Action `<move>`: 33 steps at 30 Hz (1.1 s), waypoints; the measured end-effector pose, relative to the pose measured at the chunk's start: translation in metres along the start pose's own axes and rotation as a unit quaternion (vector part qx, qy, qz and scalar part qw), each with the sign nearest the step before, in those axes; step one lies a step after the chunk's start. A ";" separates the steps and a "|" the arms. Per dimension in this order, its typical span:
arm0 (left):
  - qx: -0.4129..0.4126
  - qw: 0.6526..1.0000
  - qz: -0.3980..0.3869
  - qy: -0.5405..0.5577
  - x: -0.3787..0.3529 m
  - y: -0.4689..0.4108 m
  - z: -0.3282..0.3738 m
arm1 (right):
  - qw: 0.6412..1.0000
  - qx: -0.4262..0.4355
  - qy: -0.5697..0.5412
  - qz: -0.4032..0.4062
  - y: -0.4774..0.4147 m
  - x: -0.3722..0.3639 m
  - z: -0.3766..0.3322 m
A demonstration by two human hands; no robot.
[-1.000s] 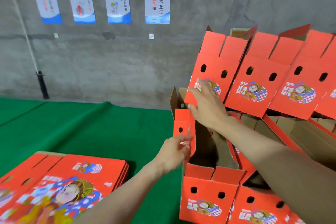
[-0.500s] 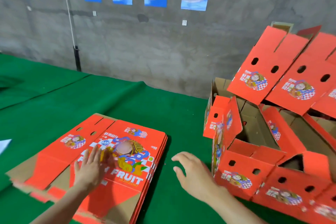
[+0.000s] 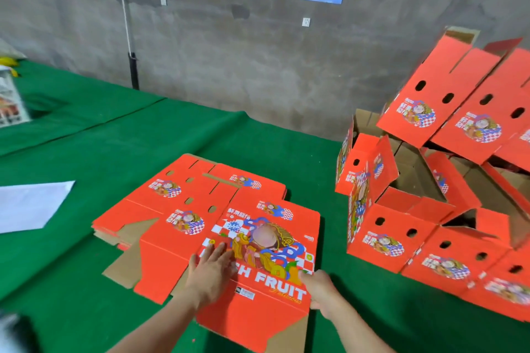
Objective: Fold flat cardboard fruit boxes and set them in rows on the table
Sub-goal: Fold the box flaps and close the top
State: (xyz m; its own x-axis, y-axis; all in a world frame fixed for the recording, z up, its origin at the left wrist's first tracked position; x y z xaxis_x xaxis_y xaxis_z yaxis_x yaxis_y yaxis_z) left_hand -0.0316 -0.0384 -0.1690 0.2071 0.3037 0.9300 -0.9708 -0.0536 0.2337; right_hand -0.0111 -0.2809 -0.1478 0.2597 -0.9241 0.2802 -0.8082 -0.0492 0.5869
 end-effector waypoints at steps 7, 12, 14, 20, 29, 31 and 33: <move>-0.102 0.991 0.067 0.060 0.073 0.027 0.018 | 0.981 0.095 -0.162 0.046 0.043 0.026 -0.059; -0.185 0.964 0.177 0.069 0.178 0.063 0.047 | 0.955 0.174 -0.231 0.069 0.099 0.066 -0.111; -0.222 0.948 0.210 0.090 0.209 0.081 0.061 | 0.939 0.179 -0.288 0.057 0.113 0.084 -0.117; -0.370 0.895 0.210 0.132 0.247 0.121 0.105 | 0.880 0.166 -0.444 0.040 0.139 0.122 -0.107; -0.450 0.834 0.312 0.067 0.261 0.119 0.189 | 0.848 0.274 -0.405 0.203 0.191 0.166 -0.082; -0.458 0.834 0.301 0.064 0.254 0.119 0.213 | 0.820 0.388 -0.271 0.320 0.210 0.177 -0.080; -0.466 0.832 0.295 0.066 0.247 0.121 0.235 | 0.791 0.474 -0.132 0.364 0.227 0.175 -0.080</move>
State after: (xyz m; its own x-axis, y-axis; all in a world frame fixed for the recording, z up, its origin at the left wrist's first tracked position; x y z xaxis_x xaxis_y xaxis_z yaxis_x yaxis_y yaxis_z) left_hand -0.0694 -0.1935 0.1560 -0.2943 0.5918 0.7504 -0.5838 0.5103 -0.6314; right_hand -0.1066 -0.4239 0.0948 -0.4758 -0.8787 0.0393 -0.7577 0.3868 -0.5255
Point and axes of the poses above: each hand's wrist, its own y-axis away from the middle knuckle, its own x-axis out of the back of the hand, z = x × y, the point moved 3 cm from there along -y, towards the middle knuckle, and after that the axes turned 8 degrees about -z, right-handed, at the moved point
